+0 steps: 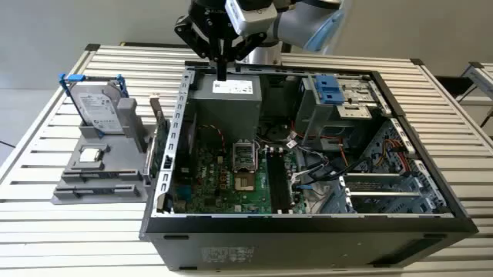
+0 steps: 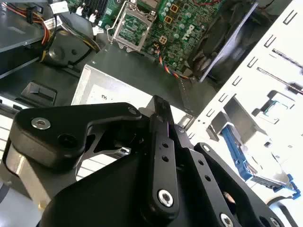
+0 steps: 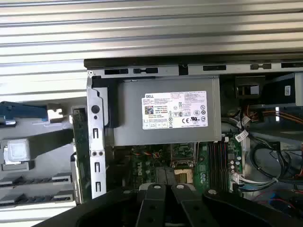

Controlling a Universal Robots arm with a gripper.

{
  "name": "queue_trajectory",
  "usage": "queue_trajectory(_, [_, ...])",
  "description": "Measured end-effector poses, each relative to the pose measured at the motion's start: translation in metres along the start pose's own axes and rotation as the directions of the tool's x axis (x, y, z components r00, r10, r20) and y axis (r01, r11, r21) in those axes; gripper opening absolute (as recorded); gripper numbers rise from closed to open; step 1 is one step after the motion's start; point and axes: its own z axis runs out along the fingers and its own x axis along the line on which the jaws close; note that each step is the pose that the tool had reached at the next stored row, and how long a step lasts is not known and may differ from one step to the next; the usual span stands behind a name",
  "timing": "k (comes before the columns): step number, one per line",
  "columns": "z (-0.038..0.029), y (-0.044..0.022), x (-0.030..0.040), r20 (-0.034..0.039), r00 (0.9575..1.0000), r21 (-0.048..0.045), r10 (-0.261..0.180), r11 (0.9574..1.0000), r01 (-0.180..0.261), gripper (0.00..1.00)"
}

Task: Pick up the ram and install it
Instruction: 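Reach for the ram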

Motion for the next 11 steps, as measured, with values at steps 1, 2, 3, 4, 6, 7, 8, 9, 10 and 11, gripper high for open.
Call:
queue_trajectory(1, [0.0000,0.0000,0.0000,0.0000,1.0000,0.0001,0.000,1.0000,0.000,0.00])
queue_trajectory(2, [0.0000,0.0000,0.0000,0.0000,1.0000,0.0000,0.000,1.0000,0.000,0.00])
queue_trajectory(3, [0.0000,0.0000,0.0000,0.0000,1.0000,0.0000,0.000,1.0000,0.000,0.00])
queue_trajectory(4, [0.0000,0.0000,0.0000,0.0001,1.0000,0.0000,0.000,1.0000,0.000,0.00])
queue_trajectory(6, [0.0000,-0.0001,0.0005,0.0000,1.0000,0.0001,0.000,1.0000,0.000,0.00])
queue_trajectory(7, [-0.0001,-0.0002,0.0010,0.0000,1.0000,0.0000,0.000,1.0000,0.000,0.00])
queue_trajectory(8, [-0.0001,-0.0003,0.0015,0.0000,1.0000,0.0001,0.000,1.0000,0.000,0.00])
queue_trajectory(9, [-0.0001,-0.0003,0.0022,0.0000,1.0000,0.0001,0.000,1.0000,0.000,0.00])
queue_trajectory(10, [-0.0001,-0.0003,0.0028,0.0000,1.0000,0.0001,0.000,1.0000,0.000,0.00])
queue_trajectory(11, [-0.0001,-0.0003,0.0032,0.0000,1.0000,0.0001,0.000,1.0000,0.000,0.00])
